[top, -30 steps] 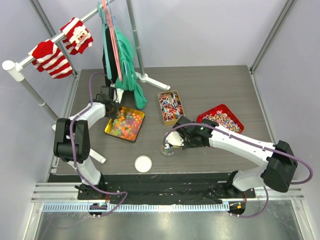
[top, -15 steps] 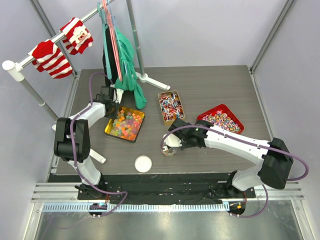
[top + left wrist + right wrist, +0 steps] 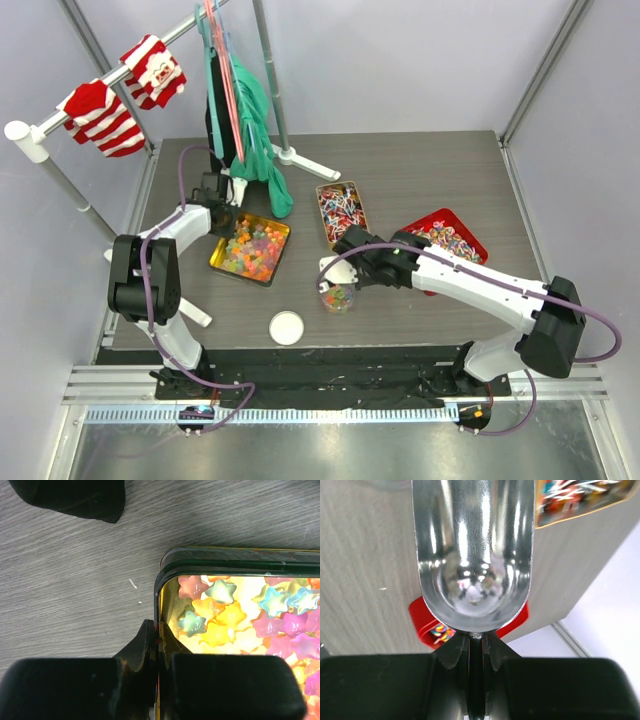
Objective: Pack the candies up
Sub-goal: Place the fake candies in the packing bottle, then scoop the fake candies from the storage box.
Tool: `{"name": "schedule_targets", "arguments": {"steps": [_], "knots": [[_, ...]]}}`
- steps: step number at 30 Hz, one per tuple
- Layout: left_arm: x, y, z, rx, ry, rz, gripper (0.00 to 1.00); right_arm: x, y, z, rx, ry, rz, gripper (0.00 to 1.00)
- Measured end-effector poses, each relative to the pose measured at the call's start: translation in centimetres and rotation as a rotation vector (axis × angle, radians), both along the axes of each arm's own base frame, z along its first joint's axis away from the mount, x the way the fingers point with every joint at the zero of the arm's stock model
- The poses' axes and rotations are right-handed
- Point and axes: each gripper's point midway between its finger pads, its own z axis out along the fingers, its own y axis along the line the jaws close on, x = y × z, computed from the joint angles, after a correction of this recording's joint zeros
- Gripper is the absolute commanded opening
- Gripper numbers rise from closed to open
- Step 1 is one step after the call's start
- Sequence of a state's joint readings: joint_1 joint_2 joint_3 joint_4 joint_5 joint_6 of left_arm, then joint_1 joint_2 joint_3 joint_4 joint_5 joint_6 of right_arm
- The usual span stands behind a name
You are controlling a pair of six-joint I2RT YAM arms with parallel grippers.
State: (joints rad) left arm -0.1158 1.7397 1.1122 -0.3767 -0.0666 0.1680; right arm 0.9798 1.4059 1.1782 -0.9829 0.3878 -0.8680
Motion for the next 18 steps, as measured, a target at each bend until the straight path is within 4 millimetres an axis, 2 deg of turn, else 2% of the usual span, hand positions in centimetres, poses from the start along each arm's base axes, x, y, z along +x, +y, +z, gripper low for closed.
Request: {"name": "schedule_targets", "arguments": {"steps": [6,13,18], "knots": [[-0.1,-0.5,-0.1,-0.022,0.004,-0.022,0.00,2.6,2.3,2.6,0.048,-0.107,0.013,0.01],[-0.2,-1.6,-0.1,-0.012,0.006,-0.073,0.00,7.3,6.2,1.8,-0.009,-0.241,0.049,0.01],[-0.4,-2.8,0.0,0.018,0.006,-0.117,0.00,10.5,9.2,1.9,-0.033,-0.341,0.083,0.01]]}}
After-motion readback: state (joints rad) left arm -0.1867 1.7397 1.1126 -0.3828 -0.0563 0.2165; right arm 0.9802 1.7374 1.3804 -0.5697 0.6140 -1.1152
